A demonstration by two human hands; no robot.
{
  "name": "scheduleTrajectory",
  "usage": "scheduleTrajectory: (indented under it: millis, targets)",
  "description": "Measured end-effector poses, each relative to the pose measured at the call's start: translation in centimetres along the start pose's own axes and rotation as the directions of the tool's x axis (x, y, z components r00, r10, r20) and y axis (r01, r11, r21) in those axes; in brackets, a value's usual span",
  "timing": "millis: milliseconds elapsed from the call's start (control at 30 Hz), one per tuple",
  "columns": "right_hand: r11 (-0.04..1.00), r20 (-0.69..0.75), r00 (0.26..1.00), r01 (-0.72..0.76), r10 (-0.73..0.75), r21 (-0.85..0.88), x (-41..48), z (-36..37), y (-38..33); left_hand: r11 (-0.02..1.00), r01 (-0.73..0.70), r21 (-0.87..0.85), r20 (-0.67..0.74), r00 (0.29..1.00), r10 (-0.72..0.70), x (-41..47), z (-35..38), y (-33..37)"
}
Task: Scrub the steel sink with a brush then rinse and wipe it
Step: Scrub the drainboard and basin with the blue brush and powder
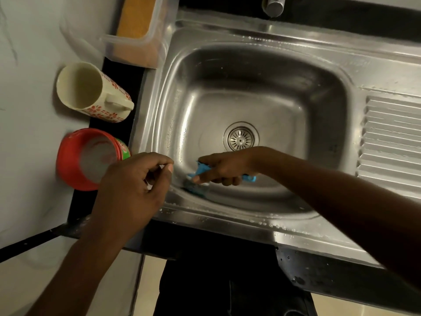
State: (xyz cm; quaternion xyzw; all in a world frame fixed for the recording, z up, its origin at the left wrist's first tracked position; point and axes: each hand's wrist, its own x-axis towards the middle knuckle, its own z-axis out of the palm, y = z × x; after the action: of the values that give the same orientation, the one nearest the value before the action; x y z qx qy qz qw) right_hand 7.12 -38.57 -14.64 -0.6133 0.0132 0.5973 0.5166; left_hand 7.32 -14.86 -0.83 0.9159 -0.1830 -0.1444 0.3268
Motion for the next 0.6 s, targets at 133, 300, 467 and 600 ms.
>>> scheduleTrajectory:
  millis: [133, 300, 467, 600]
  targets:
    - [0.991, -0.076, 0.995, -0.077, 0.069, -0.111, 2.3, -0.2, 2.7, 1.0, -0.019, 0.01, -0.002, 1.0, 0.019, 0.6, 0.3, 0.2]
    - [0.976, 0.046, 0.979, -0.192, 0.197, -0.098, -2.3, -1.4, 5.5, 1.0, -0.013, -0.005, -0.019, 1.0, 0.013, 1.1, 0.1, 0.2]
    - [1.0, 0.034, 0.999, -0.003, 0.003, -0.022, 1.6, -0.4, 0.1, 1.0, -0.011, -0.001, -0.003, 1.0, 0.011, 1.6, 1.0, 0.8]
    - [0.99, -0.043, 0.992, -0.124, 0.121, -0.066, 1.7, -0.6, 3.7, 0.999, -0.033, 0.002, 0.01, 0.999, 0.033, 1.9, 1.0, 1.6]
